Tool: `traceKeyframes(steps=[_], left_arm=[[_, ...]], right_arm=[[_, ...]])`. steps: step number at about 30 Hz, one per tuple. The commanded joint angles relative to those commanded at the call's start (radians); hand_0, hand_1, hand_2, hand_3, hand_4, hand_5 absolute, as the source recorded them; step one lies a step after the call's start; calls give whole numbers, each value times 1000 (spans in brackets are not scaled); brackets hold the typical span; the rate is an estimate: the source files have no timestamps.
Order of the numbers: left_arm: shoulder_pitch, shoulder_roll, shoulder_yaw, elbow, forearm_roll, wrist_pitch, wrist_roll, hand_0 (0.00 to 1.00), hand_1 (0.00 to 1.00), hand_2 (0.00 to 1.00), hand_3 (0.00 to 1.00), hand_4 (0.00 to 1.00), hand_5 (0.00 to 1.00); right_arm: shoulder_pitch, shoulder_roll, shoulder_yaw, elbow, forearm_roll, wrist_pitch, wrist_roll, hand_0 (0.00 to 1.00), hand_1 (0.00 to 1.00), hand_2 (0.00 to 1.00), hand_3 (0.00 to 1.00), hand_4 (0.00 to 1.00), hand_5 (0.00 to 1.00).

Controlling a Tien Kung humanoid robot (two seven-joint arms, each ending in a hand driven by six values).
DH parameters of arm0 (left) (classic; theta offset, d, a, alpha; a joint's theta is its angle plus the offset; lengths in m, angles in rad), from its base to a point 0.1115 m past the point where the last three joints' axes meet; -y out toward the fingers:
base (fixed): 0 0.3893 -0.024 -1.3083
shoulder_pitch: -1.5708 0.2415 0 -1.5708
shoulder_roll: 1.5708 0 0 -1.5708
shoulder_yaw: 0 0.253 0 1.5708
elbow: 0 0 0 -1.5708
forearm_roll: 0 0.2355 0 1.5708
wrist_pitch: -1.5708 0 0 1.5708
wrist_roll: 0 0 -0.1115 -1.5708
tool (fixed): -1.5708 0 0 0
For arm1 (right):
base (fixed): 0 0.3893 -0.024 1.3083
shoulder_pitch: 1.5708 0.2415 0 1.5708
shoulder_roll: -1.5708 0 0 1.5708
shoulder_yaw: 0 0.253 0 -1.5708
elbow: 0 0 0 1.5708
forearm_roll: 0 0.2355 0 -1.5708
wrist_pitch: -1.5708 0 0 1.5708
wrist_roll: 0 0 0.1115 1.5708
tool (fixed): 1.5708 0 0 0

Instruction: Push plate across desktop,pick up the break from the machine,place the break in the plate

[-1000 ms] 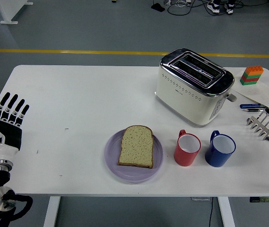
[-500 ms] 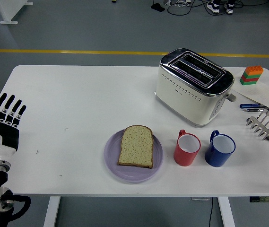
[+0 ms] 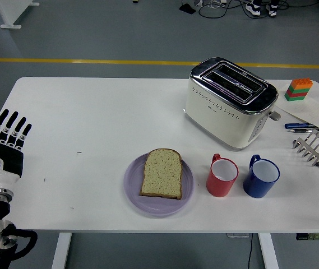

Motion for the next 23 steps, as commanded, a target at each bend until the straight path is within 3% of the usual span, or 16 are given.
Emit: traceKeyframes(steps=[23], left_arm=[[2,0,0,6,-16,7,-7,765,763,777,728,535,998]], right_arm=[[-3,1,10,-5,-10,-9,5,723,696,705,652,537,361]])
